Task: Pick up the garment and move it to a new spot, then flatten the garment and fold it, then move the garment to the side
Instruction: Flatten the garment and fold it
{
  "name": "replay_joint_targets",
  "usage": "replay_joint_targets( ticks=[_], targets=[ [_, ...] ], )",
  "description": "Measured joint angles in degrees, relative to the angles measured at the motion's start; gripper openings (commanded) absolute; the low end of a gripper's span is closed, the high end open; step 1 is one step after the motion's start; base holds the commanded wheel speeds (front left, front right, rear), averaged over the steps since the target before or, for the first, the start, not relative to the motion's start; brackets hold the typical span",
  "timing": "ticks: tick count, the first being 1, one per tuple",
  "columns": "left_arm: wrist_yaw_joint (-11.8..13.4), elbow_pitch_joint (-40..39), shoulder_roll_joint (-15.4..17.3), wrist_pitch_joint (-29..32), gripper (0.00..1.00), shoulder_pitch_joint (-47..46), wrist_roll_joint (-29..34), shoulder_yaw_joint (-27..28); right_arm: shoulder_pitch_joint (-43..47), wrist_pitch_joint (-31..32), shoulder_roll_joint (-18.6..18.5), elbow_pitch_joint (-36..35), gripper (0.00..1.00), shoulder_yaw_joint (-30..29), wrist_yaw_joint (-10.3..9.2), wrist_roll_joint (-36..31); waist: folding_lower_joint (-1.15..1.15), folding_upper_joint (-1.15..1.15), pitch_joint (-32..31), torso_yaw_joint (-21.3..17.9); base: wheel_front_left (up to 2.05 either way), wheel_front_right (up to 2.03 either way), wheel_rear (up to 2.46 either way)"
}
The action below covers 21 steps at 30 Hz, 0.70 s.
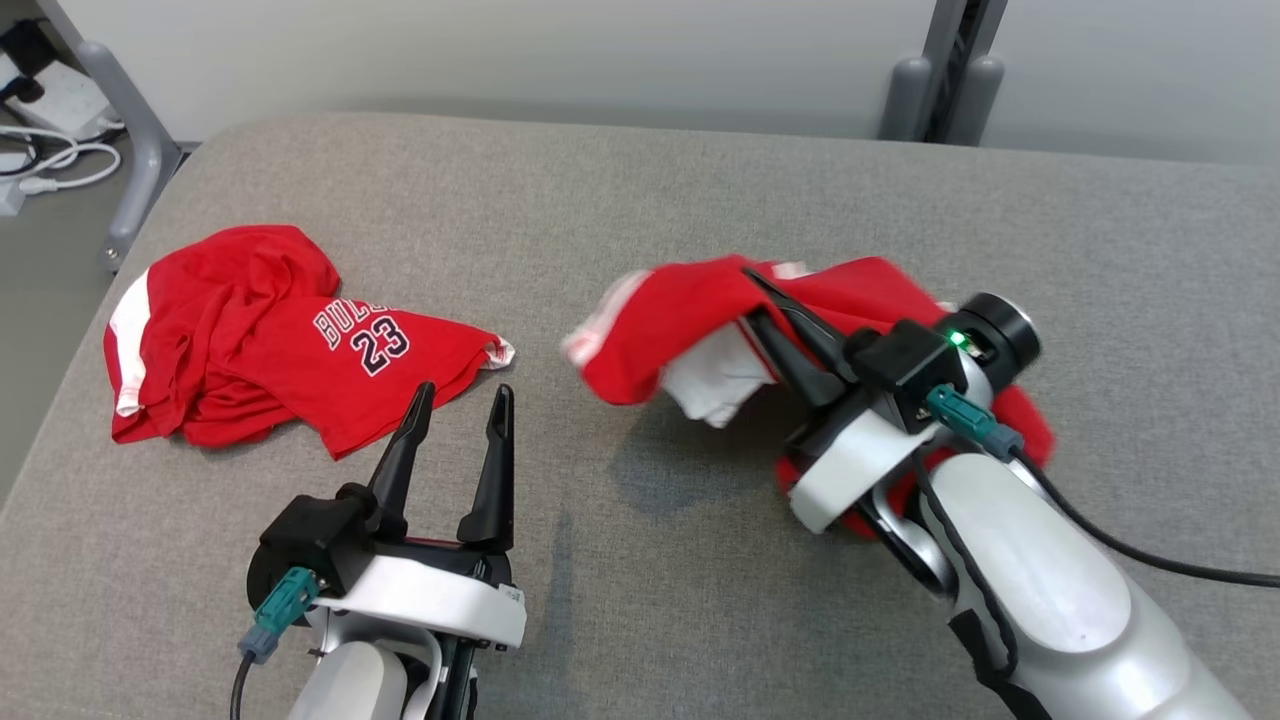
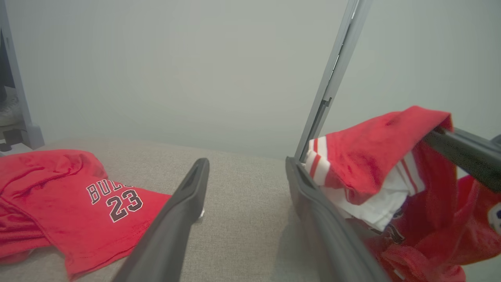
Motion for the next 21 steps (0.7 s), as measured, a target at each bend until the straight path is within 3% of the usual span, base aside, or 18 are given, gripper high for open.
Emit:
replay_joint_targets(
  ticks=[7,12,17,21],
  targets=[
    [-0.1,0.3,0.0,0.0,1.0,1.4,0.1,0.2,-1.7,4.4,-1.3,-14.1,0.0,4.6,0.0,17.7,0.0,0.0,-2.9,-0.5,0.0,0.0,0.0],
    [-0.1,0.1,0.0,0.0,1.0,2.4,0.3,0.6,-0.3,10.1,-2.2,-21.7,0.0,-1.8,0.0,34.2,0.0,0.0,-4.3,-0.1,0.0,0.0,0.0],
    [-0.5,-0.2,0.0,0.0,1.0,2.5,0.3,-0.1,0.2,15.6,-5.4,-16.4,0.0,-9.7,-0.01,40.9,0.0,0.0,-3.9,1.2,0.0,0.0,0.0],
    [-0.6,-0.1,-0.1,0.0,1.0,1.8,0.4,-1.5,-3.3,16.3,-9.7,-2.2,0.0,-10.8,-0.02,37.7,0.0,0.0,-2.1,2.7,0.0,0.0,0.0]
  ],
)
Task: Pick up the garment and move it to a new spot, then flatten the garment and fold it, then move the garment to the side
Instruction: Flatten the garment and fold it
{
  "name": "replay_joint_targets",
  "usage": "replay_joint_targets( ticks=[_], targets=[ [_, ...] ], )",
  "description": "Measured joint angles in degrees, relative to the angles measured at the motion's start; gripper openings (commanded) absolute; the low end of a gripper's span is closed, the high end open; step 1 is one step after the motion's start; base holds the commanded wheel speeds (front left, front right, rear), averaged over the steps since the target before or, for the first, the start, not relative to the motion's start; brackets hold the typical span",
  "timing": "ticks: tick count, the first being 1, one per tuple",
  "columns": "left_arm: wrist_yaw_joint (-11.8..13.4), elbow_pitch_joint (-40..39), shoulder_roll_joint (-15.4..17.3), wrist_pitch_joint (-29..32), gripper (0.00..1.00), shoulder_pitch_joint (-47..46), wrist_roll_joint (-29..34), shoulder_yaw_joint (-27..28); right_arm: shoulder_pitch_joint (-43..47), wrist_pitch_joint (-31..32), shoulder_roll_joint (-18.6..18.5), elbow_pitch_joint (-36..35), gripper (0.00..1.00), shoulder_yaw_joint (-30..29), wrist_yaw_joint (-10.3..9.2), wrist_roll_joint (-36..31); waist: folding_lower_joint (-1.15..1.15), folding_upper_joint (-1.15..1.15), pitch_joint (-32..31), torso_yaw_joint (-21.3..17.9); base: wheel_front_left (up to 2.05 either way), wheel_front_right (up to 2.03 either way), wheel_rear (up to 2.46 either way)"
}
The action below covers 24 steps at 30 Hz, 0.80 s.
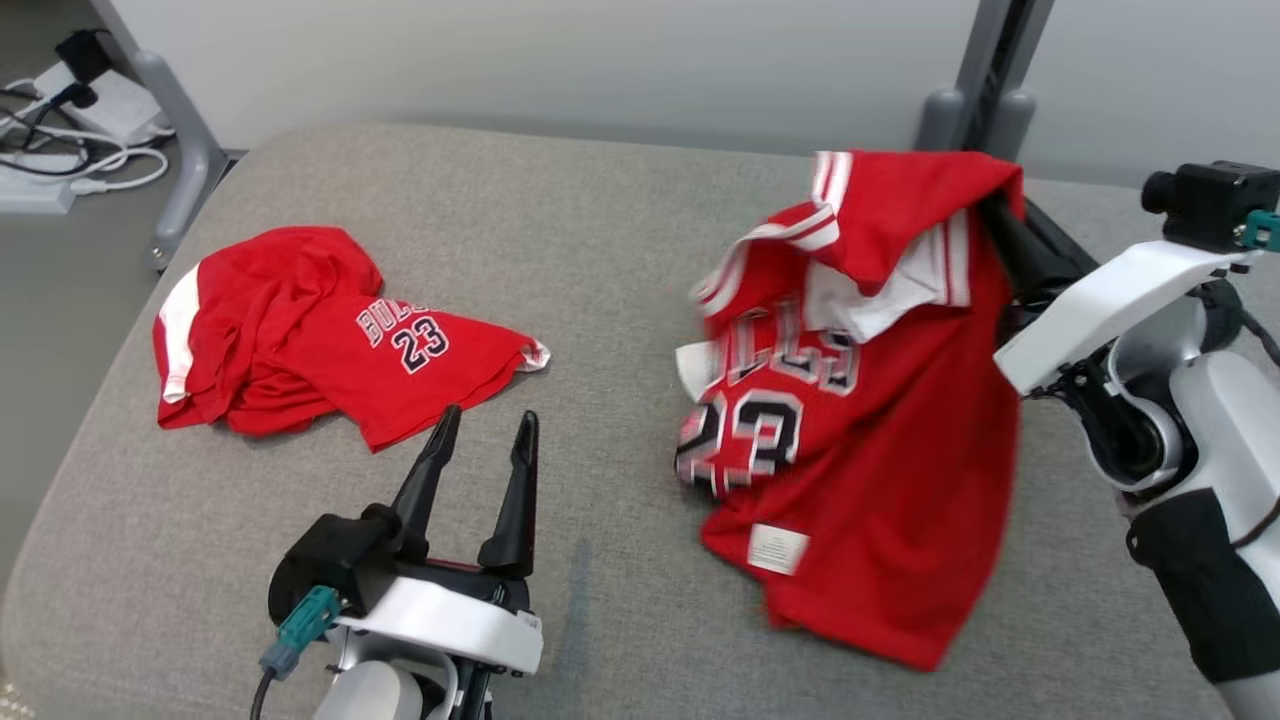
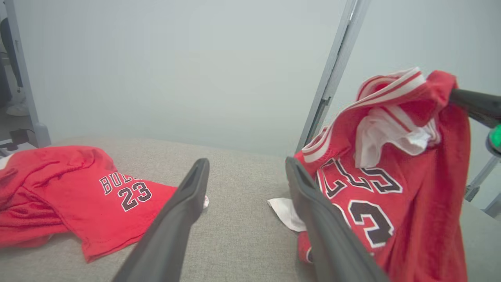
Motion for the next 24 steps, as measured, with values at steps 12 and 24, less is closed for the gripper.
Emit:
replay_joint_targets(
  ticks=[12,24],
  targets=[
    [0.1,-0.1,0.0,0.0,1.0,-2.4,-0.5,-2.3,-13.9,-6.2,-1.2,25.9,1.0,3.8,0.0,-4.0,0.0,0.0,4.9,3.7,0.0,0.0,0.0],
    [0.4,-0.1,0.1,0.0,1.0,-2.8,-0.5,-0.3,-14.3,-12.9,1.8,28.4,1.0,9.6,0.01,-1.7,0.0,0.0,4.2,-0.5,0.0,0.0,0.0]
  ],
)
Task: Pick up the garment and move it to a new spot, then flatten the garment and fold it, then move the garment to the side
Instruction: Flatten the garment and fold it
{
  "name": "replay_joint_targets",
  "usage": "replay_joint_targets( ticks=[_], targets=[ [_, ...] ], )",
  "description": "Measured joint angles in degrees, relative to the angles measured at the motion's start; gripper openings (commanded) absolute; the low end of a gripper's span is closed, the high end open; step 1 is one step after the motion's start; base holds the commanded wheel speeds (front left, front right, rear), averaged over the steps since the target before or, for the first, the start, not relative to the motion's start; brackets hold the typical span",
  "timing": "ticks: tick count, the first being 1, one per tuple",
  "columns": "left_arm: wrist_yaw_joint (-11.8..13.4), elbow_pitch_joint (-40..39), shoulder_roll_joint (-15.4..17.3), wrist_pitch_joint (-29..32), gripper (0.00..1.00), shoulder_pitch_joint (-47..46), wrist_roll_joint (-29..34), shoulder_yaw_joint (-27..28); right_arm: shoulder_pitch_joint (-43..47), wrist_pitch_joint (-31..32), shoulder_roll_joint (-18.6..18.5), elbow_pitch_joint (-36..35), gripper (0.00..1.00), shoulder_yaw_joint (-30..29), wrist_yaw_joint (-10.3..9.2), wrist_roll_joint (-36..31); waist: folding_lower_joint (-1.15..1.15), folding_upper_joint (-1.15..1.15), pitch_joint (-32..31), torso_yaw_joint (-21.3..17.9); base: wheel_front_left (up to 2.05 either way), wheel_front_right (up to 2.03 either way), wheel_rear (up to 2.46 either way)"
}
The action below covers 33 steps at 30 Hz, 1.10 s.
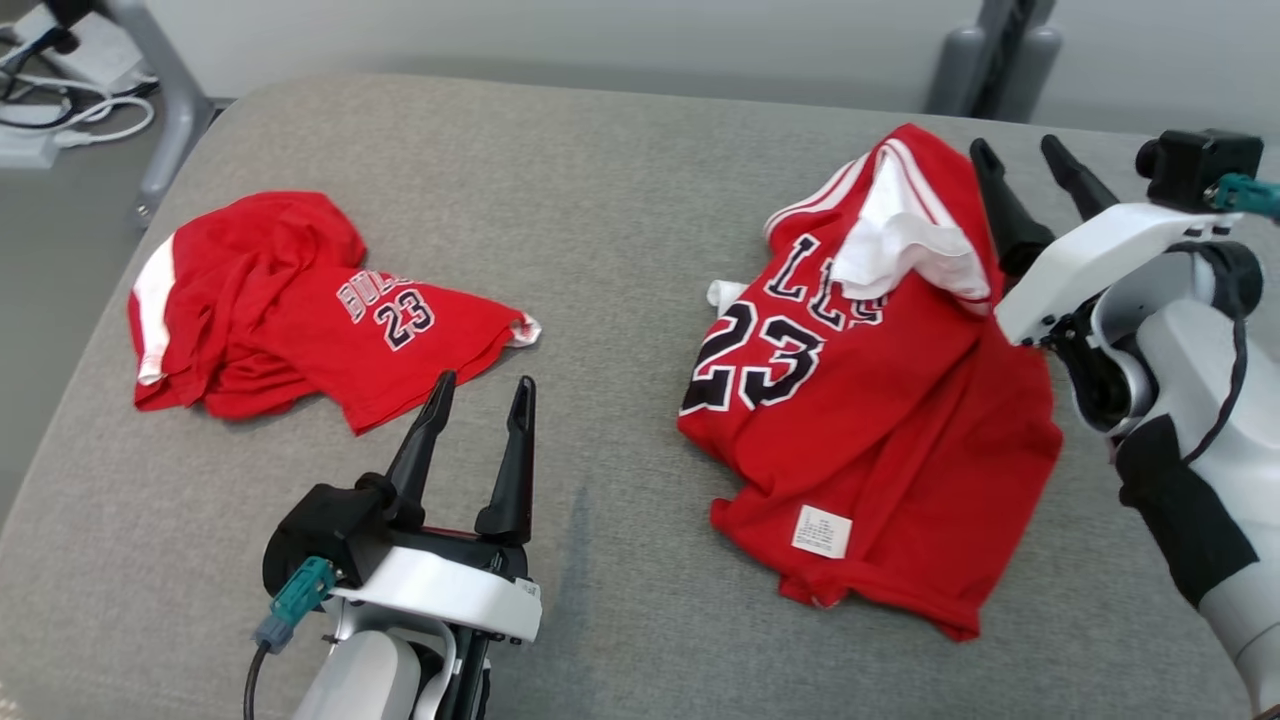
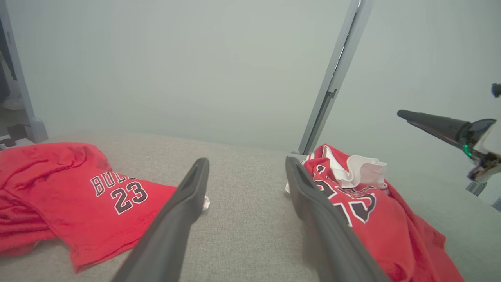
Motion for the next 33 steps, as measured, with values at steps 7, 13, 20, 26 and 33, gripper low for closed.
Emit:
replay_joint_targets(
  ticks=[7,13,20,26,33],
  targets=[
    [-0.1,-0.2,0.0,0.0,1.0,0.0,1.0,2.6,4.2,-4.2,-0.6,-7.0,1.0,1.2,0.0,1.8,0.0,0.0,-2.1,-4.1,0.0,0.0,0.0],
    [-0.1,-0.9,0.0,0.0,1.0,0.3,1.6,5.6,10.7,-5.3,-2.1,-17.2,1.0,-4.3,0.0,-2.6,0.0,0.0,-3.7,-8.4,0.0,0.0,0.0],
    [-0.4,-1.1,0.0,0.0,1.0,1.6,2.1,7.5,25.0,-5.3,1.3,-30.9,1.0,-16.3,0.0,-14.6,0.0,0.0,-4.9,-12.0,0.0,0.0,0.0],
    [-0.9,-0.6,0.0,0.0,1.0,3.0,2.3,7.8,36.5,-5.4,6.0,-37.0,1.0,-21.0,0.0,-21.1,0.0,0.0,-5.6,-13.3,0.0,0.0,0.0],
    [-0.9,-0.2,0.0,0.0,1.0,3.6,2.5,7.7,40.8,-5.4,9.6,-39.2,1.0,-23.2,0.0,-23.4,0.0,0.0,-5.5,-13.6,0.0,0.0,0.0]
  ],
)
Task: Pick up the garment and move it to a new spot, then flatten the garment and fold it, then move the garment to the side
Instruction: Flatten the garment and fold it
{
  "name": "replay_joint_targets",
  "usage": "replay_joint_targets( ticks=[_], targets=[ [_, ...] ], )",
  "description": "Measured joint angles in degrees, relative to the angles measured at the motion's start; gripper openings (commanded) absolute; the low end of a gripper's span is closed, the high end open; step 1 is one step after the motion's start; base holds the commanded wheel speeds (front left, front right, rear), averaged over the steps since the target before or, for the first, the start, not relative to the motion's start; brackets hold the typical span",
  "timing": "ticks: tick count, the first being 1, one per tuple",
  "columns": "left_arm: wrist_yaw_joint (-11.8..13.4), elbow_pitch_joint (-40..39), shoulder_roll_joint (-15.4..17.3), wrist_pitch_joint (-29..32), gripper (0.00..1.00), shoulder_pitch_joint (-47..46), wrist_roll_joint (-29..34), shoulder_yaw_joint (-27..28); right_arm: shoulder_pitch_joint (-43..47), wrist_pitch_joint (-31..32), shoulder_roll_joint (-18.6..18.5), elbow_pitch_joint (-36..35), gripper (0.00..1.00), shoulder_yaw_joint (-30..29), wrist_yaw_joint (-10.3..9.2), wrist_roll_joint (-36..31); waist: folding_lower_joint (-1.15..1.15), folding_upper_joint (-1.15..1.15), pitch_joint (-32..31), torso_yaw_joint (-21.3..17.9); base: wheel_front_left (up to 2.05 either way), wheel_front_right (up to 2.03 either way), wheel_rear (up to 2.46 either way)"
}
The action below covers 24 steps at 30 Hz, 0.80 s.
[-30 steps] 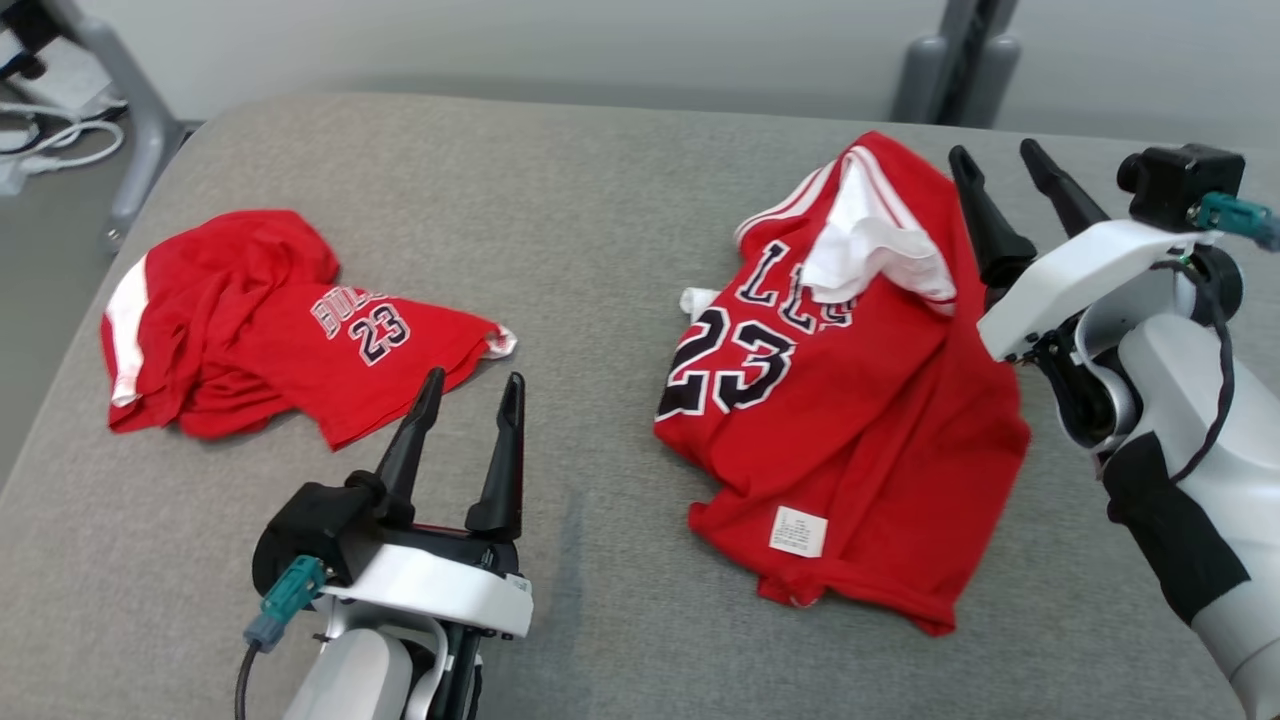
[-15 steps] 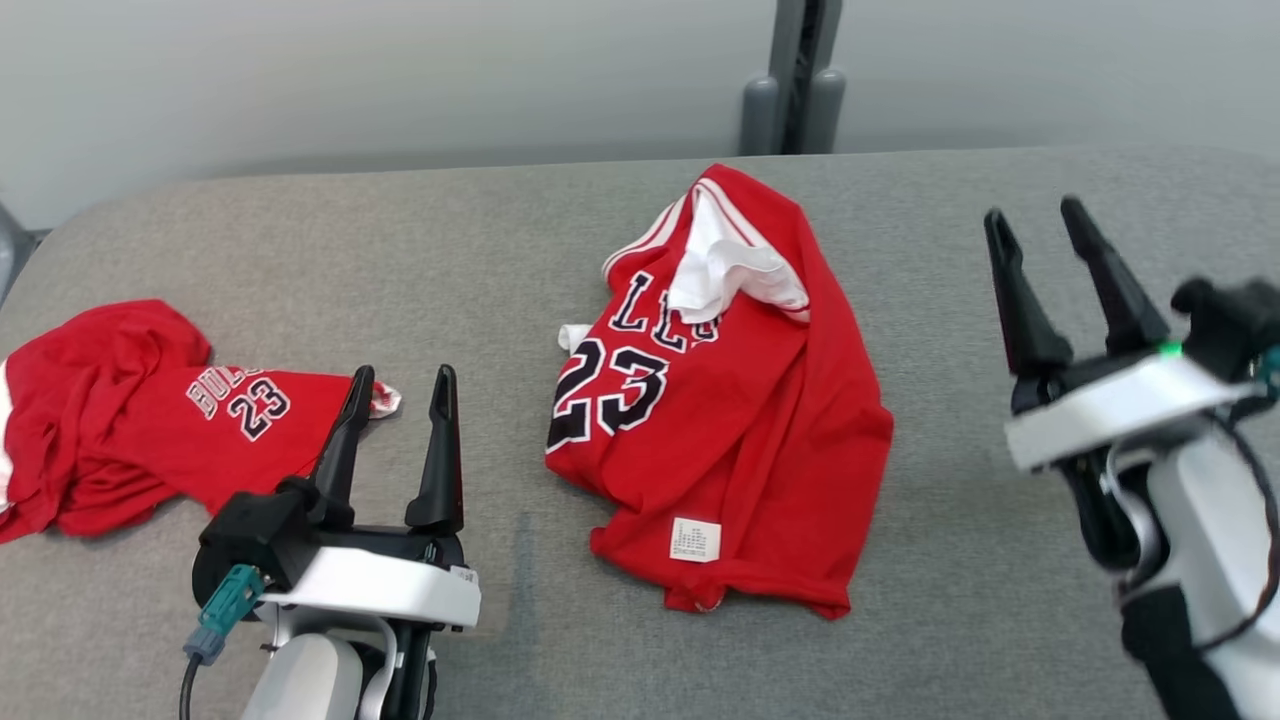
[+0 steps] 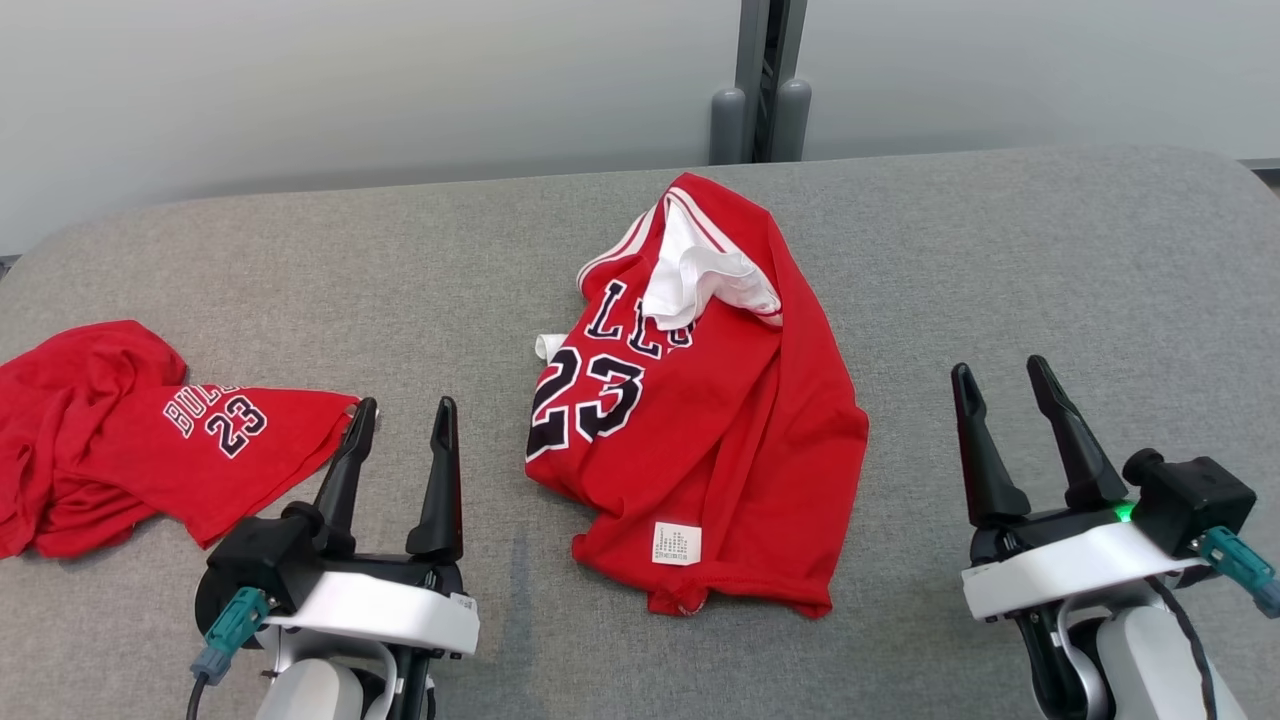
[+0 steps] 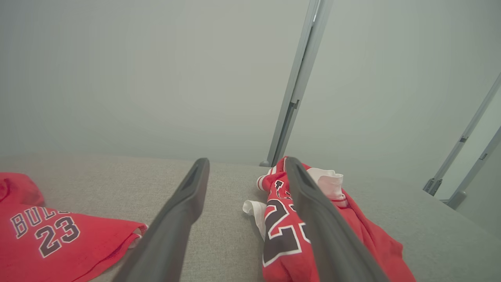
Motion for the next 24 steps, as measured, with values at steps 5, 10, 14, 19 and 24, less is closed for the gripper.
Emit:
replay_joint_targets(
  ticks=[5,10,14,19,24],
  targets=[
    [-0.2,0.2,0.0,0.0,1.0,0.0,0.1,-0.2,0.2,0.0,0.6,-0.4,1.0,0.4,0.0,-2.0,0.0,0.0,0.1,0.2,0.0,0.0,0.0],
    [-0.2,0.2,0.0,0.0,1.0,0.0,0.2,-0.7,0.7,0.0,0.9,-0.6,1.0,0.1,0.0,-2.3,0.0,0.0,0.1,0.5,0.0,0.0,0.0],
    [-0.2,0.2,0.0,0.0,1.0,0.0,0.2,-1.2,1.1,0.0,1.1,-0.3,1.0,1.3,0.0,-2.8,0.0,0.0,0.2,0.8,0.0,0.0,0.0],
    [-0.2,0.3,0.0,0.0,1.0,0.0,0.1,-1.7,1.5,2.0,1.5,2.2,1.0,6.0,0.0,-0.3,0.0,0.0,0.6,1.6,0.0,0.0,0.0],
    [-0.2,0.5,0.0,0.0,1.0,0.0,0.0,-2.2,1.7,6.0,1.8,4.3,1.0,12.0,0.0,5.5,0.0,0.0,1.1,2.6,0.0,0.0,0.0]
  ],
)
